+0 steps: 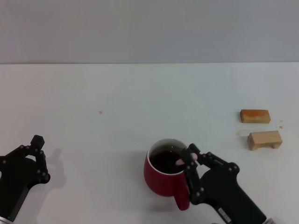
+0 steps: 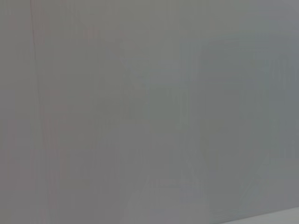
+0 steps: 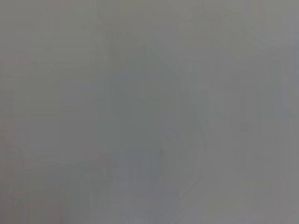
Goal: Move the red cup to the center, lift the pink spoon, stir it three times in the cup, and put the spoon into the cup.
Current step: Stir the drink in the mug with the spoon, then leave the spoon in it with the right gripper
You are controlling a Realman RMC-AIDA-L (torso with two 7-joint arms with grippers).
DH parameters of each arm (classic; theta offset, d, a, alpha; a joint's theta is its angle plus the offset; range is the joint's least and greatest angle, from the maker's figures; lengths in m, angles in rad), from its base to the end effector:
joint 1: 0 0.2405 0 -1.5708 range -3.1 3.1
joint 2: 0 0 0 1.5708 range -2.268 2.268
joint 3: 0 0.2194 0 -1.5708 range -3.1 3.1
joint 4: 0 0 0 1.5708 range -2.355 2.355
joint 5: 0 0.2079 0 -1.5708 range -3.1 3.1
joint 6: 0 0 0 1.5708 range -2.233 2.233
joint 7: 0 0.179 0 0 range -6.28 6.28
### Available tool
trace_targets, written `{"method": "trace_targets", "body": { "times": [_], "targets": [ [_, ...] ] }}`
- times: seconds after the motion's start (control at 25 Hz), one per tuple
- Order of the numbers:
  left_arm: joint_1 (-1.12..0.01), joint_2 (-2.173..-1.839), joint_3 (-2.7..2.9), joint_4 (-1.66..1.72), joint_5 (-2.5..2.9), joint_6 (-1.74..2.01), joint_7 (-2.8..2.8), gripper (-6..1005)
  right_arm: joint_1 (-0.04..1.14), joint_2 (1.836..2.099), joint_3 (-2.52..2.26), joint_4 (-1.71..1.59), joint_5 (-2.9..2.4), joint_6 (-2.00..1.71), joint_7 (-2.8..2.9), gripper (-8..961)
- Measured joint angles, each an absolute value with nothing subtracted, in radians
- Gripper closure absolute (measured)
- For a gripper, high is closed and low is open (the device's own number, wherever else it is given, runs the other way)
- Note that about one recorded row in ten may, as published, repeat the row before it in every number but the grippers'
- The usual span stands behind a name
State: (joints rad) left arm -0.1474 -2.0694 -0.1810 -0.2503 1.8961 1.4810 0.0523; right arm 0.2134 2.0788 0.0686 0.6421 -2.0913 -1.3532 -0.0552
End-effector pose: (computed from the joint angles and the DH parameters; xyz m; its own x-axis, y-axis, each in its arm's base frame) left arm -0.3024 0.2330 -0.0303 0.7741 -0.0782 0.6283 0.5967 -0.2415 -0.7653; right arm 0.1782 0.2086 -0.1172 0.5498 -0.0115 -0.8352 -0.6651 -0.6110 -0.4294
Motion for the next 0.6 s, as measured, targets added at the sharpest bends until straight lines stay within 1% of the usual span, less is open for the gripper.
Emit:
{"method": "trace_targets", "body": {
  "times": [0.24, 0.6],
  "targets": [
    [-0.143, -2.068, -0.182, -0.252, 1.896, 1.489, 0.053, 996, 0.250, 2.084, 0.046, 0.656, -2.092, -1.337, -0.055, 932],
    [-0.139, -2.068, -0.185, -0.253, 1.896, 1.491, 0.054, 996, 0.306, 2.086, 0.093, 0.661, -2.085, -1.257, -0.055, 933]
  ]
}}
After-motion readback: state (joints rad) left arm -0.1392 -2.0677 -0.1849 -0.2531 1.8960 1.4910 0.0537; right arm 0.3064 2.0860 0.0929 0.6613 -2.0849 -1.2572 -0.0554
